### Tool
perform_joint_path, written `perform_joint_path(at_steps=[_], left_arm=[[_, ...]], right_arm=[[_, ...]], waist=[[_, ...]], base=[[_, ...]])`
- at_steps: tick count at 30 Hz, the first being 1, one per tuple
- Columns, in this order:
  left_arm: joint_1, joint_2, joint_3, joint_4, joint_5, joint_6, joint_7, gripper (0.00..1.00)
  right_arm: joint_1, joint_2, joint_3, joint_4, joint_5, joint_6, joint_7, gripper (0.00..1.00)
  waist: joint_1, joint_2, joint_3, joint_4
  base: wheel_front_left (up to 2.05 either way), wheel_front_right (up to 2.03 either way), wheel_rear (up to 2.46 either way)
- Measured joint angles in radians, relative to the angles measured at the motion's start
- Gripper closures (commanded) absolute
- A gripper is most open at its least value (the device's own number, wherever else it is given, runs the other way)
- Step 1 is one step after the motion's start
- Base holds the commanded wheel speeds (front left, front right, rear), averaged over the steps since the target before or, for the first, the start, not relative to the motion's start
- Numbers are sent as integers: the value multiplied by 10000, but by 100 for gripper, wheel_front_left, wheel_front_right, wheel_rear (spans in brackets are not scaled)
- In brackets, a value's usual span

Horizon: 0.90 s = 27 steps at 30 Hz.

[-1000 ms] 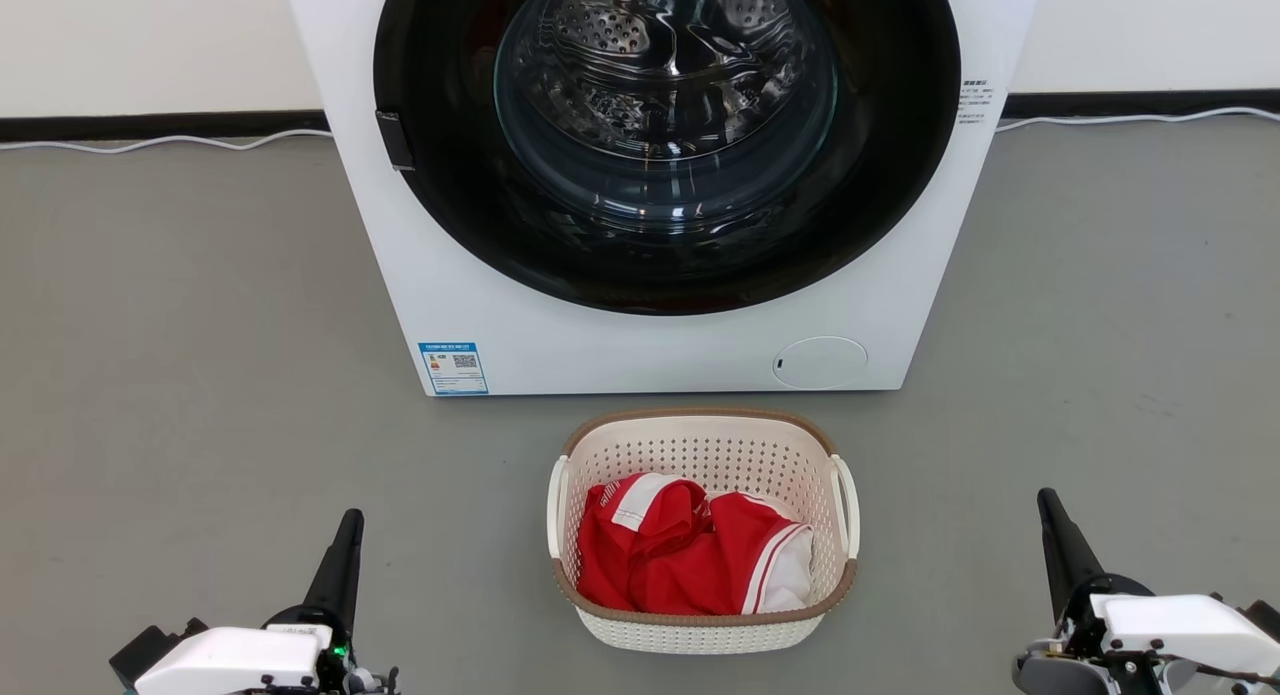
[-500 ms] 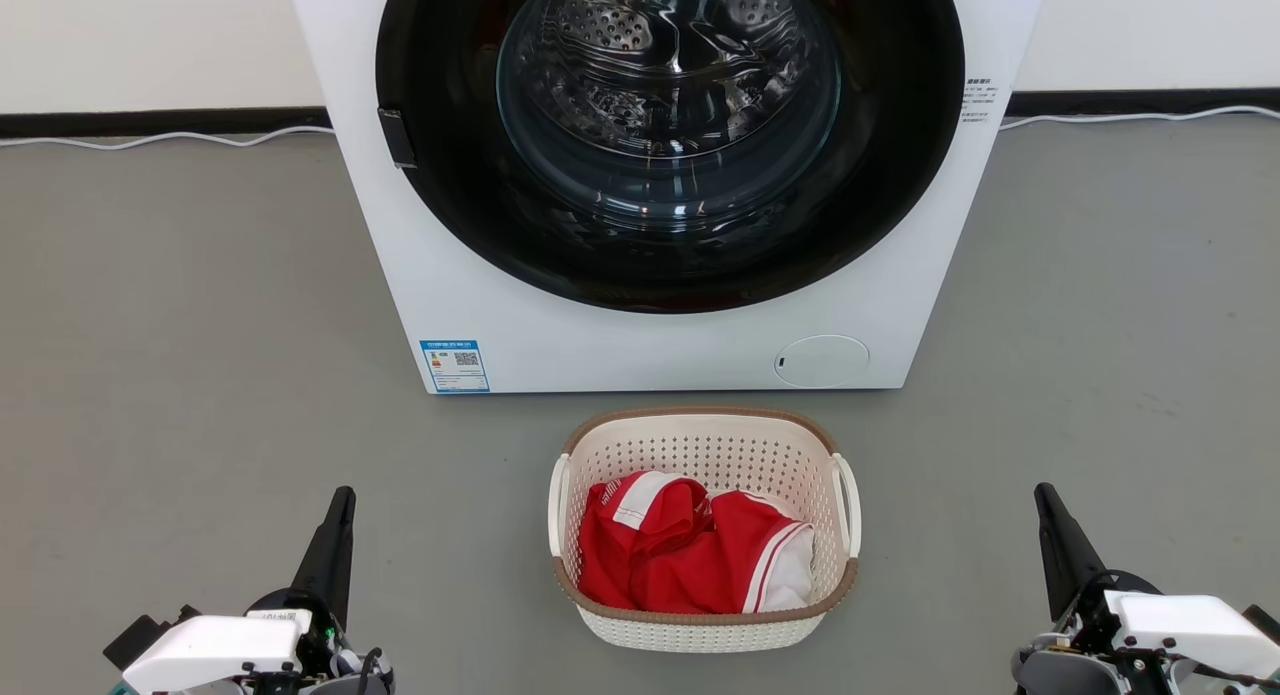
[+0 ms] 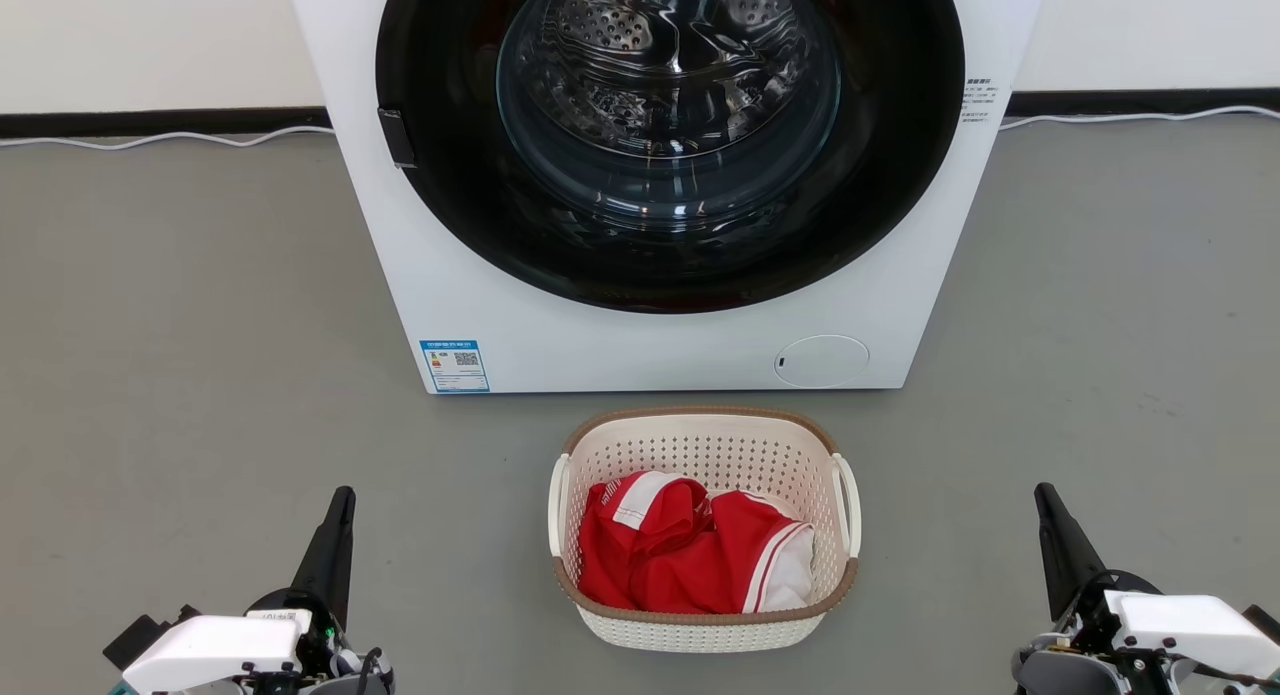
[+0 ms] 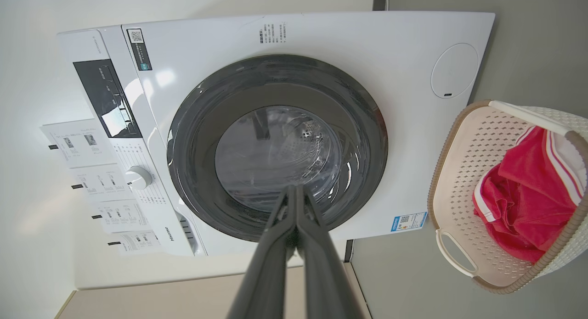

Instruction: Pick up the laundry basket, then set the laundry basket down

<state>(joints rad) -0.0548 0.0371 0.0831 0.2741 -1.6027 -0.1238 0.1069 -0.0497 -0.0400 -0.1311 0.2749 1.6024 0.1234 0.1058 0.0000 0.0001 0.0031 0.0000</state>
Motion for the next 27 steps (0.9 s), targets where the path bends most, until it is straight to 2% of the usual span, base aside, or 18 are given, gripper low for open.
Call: perform_joint_path(at_steps=[27], left_arm=[[0,0,0,-2,0,0,0,100]], right_arm=[[0,0,0,-2,2,0,0,100]], waist=[[0,0,0,0]], base=[[0,0,0]])
